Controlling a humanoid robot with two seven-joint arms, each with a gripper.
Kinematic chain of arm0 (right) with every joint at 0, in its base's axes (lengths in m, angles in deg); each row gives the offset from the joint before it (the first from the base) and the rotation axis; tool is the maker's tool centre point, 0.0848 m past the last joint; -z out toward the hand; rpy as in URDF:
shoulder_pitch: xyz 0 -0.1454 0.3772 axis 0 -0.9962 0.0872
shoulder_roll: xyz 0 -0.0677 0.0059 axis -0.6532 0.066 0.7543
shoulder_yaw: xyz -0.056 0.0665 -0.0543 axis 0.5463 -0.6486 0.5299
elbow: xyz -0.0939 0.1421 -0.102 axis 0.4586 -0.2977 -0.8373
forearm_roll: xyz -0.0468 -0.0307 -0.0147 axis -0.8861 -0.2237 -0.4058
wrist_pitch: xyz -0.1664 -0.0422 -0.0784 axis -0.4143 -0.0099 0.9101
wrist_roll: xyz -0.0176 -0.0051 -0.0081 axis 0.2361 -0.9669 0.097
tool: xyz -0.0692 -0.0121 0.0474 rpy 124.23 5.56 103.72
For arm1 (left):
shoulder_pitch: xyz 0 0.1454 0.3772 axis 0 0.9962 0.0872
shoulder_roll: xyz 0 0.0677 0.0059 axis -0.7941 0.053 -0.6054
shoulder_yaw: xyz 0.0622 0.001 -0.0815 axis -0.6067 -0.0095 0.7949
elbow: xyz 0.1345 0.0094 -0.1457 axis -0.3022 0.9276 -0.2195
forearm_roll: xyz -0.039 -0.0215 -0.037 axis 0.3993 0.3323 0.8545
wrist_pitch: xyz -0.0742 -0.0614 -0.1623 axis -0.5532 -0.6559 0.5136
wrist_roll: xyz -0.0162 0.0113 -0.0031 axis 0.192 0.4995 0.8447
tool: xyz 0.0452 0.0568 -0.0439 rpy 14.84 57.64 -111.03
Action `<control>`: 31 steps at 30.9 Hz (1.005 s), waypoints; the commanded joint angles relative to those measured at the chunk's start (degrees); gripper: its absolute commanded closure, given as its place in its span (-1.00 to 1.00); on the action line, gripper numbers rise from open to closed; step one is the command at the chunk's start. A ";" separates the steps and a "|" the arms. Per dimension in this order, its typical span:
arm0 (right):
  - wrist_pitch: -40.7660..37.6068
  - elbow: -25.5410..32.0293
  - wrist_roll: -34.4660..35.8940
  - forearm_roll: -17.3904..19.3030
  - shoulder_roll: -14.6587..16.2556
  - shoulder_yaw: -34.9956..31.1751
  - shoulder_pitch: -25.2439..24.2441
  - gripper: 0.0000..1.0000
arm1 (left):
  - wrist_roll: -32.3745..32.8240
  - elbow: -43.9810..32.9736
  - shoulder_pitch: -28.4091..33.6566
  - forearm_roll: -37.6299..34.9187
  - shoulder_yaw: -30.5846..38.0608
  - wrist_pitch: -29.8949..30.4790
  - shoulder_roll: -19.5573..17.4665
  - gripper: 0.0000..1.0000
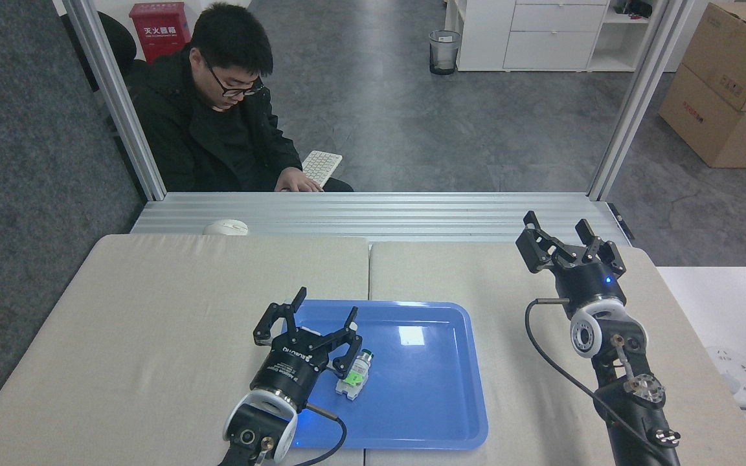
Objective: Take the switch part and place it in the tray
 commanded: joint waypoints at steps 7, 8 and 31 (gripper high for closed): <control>0.02 0.00 -0.01 0.05 -0.04 -0.05 -0.01 -1.00 | 0.07 3.01 -9.81 7.72 14.14 -2.40 -6.17 -0.81; 0.02 0.00 -0.01 -0.03 -0.04 -0.05 -0.01 -1.00 | 0.07 2.92 -10.25 7.73 14.14 -2.31 -6.79 -0.83; 0.02 0.00 -0.01 -0.04 0.05 0.04 -0.01 -1.00 | -0.02 7.14 -9.99 7.81 14.23 -1.87 -8.38 -1.00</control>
